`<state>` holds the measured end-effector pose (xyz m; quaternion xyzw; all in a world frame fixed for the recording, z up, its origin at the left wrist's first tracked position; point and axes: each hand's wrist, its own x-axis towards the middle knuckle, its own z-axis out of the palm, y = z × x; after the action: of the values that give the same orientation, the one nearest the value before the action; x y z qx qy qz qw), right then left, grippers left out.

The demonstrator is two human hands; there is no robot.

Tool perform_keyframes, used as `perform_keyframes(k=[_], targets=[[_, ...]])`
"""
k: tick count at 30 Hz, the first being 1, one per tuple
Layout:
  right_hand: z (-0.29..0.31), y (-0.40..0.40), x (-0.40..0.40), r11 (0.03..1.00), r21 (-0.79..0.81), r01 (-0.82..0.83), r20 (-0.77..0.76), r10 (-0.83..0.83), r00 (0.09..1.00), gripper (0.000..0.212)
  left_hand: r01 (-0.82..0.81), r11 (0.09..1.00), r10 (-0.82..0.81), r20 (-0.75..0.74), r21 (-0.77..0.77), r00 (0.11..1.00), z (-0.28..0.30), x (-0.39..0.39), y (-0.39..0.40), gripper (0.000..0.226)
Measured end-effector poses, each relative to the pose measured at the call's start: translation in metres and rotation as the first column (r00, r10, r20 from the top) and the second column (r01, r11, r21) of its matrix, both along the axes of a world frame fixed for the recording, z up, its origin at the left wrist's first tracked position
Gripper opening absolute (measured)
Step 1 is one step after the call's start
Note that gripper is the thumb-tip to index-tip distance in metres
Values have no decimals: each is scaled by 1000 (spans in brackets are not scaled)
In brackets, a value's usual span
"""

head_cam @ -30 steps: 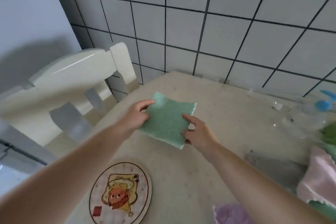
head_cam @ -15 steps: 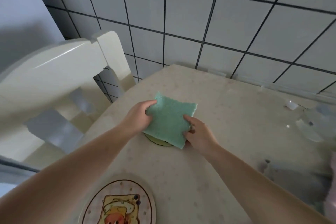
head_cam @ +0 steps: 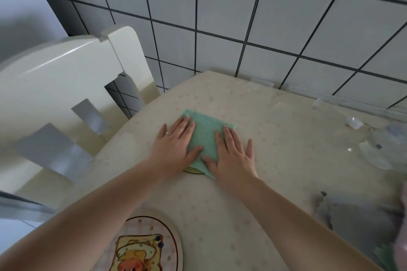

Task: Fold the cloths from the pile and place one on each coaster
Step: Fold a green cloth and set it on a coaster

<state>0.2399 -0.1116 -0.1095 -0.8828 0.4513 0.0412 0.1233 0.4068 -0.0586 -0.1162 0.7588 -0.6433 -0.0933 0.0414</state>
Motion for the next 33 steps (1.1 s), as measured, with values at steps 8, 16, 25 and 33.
perform_keyframes(k=[8, 16, 25, 33], targets=[[9, -4, -8, 1000, 30, -3, -34, 4, 999, 76, -50, 995, 50, 9, 88, 999, 6, 2, 0, 89], [49, 25, -82, 988, -156, -5, 233, 42, 972, 70, -88, 934, 1, -245, -347, 969, 33, -54, 31, 52], [84, 79, -216, 952, -253, 170, 412, -53, 910, 45, 38, 930, -235, -511, -366, 827, 82, -219, 41, 39], [89, 87, -346, 940, -192, 281, 320, -211, 924, 26, 100, 968, -232, -665, -231, 710, 71, -323, 67, 30]])
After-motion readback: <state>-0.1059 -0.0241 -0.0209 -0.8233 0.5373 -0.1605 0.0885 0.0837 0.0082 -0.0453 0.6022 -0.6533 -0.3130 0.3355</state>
